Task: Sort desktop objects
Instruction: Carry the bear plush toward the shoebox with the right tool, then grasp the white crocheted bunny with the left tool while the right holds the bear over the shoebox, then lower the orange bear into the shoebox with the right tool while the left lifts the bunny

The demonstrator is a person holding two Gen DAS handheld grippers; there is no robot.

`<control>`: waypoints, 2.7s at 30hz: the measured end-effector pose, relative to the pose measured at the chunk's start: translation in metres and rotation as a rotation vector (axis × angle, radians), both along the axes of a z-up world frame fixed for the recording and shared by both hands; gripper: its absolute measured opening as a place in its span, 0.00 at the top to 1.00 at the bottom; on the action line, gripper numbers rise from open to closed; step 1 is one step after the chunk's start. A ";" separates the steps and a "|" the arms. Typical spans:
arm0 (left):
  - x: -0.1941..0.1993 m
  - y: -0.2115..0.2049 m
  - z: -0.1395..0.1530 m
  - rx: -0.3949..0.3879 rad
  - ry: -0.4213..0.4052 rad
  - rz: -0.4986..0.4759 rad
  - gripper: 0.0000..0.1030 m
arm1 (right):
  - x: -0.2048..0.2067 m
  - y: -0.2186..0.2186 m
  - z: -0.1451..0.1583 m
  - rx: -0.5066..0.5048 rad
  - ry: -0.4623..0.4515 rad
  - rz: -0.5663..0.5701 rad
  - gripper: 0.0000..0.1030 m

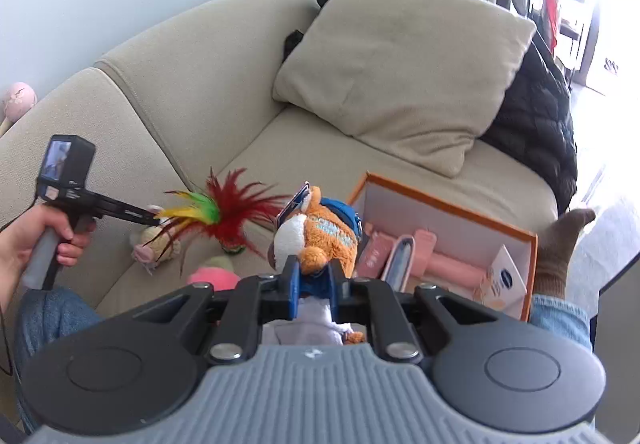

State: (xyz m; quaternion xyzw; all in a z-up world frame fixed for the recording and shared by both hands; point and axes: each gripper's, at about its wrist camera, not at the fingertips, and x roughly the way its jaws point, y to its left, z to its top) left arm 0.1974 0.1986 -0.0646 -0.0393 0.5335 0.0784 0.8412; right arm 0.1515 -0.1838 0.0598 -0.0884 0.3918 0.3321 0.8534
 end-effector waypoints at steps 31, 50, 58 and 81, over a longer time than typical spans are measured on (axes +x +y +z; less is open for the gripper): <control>-0.092 -0.053 0.012 -0.121 0.052 -0.197 0.76 | -0.023 -0.023 -0.032 0.011 0.058 0.006 0.86; -0.065 -0.066 -0.016 -0.243 0.156 0.031 0.38 | -0.004 -0.076 -0.062 0.001 0.112 -0.143 0.86; -0.062 -0.071 -0.023 -0.242 0.159 0.029 0.36 | 0.008 -0.097 -0.080 -0.051 0.122 -0.251 0.86; -0.078 -0.059 -0.016 -0.246 0.172 0.014 0.36 | 0.060 -0.062 -0.119 -0.212 0.004 -0.328 0.85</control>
